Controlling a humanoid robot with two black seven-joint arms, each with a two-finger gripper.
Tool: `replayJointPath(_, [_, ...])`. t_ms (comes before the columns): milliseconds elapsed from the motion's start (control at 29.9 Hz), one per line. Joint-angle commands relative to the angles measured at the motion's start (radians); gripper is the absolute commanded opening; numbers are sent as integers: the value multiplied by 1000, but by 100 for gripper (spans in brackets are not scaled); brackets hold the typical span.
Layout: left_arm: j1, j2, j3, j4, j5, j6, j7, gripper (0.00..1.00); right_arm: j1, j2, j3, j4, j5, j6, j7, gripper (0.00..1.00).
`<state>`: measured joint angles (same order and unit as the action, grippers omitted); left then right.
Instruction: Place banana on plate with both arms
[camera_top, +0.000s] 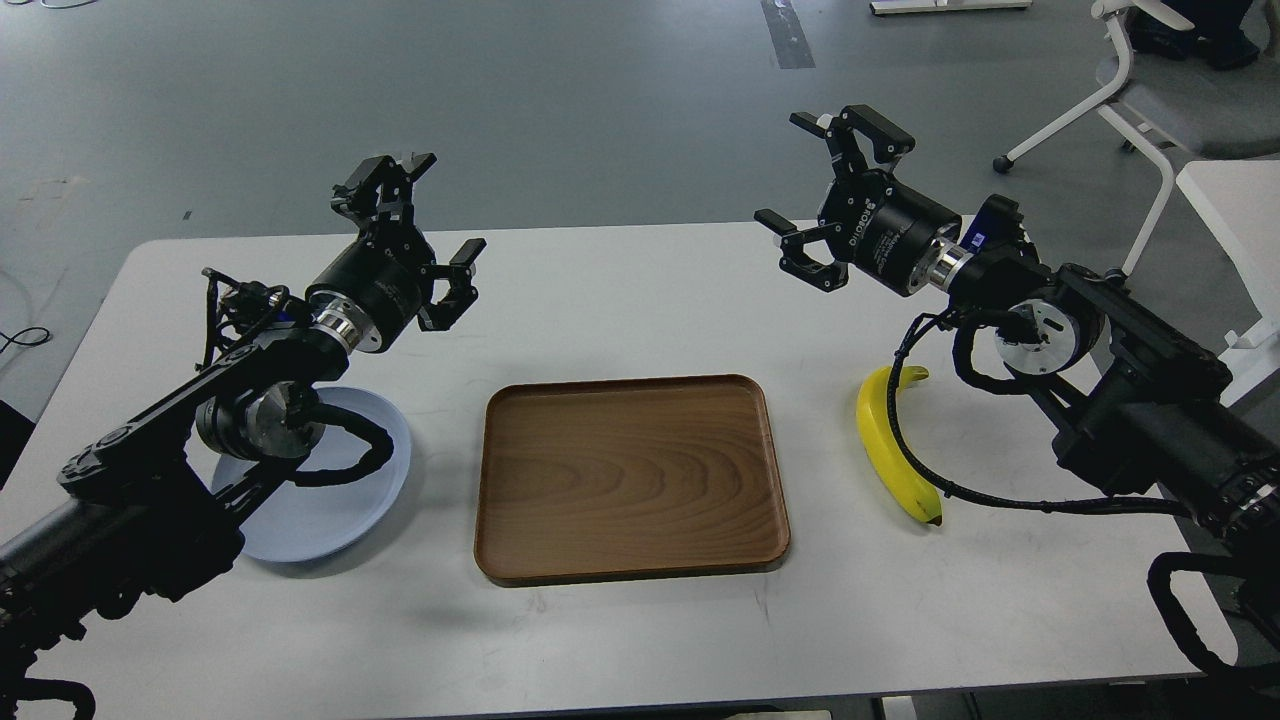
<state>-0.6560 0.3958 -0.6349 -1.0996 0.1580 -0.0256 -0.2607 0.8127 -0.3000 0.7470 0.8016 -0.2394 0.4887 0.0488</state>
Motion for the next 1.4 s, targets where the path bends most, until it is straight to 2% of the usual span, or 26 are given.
replayJointPath(0, [1, 2, 0, 1, 0, -1, -2, 98, -1, -1, -2, 1, 0, 0, 0, 100])
replayJointPath(936, [-2, 11, 21, -6, 89, -2, -3, 98, 0, -2, -11, 5, 0, 0, 3, 100])
replayJointPath(969, [-5, 12, 44, -9, 189, 15, -3, 98, 0, -2, -12, 5, 0, 0, 3, 100])
replayJointPath(1036, [-14, 26, 78, -13, 471, 110, -3, 98, 0, -2, -12, 5, 0, 0, 3, 100])
replayJointPath(1069, [-16, 37, 90, -13, 691, 209, -2, 98, 0, -2, -12, 5, 0, 0, 6, 100])
replayJointPath(1136, [-13, 51, 113, -13, 870, 275, 0, 98, 0, -4, -12, 5, 0, 0, 8, 100])
replayJointPath(1169, [-10, 73, 142, -14, 1000, 291, 0, 98, -1, -4, -11, 5, 0, 0, 8, 100])
replayJointPath(1236, [-4, 133, 184, -25, 1070, 303, 0, 98, -3, -5, -9, 5, 0, 0, 8, 100])
replayJointPath(1370, [-2, 260, 240, -62, 1084, 331, -3, 98, -6, -14, -6, 5, 0, 0, 13, 100])
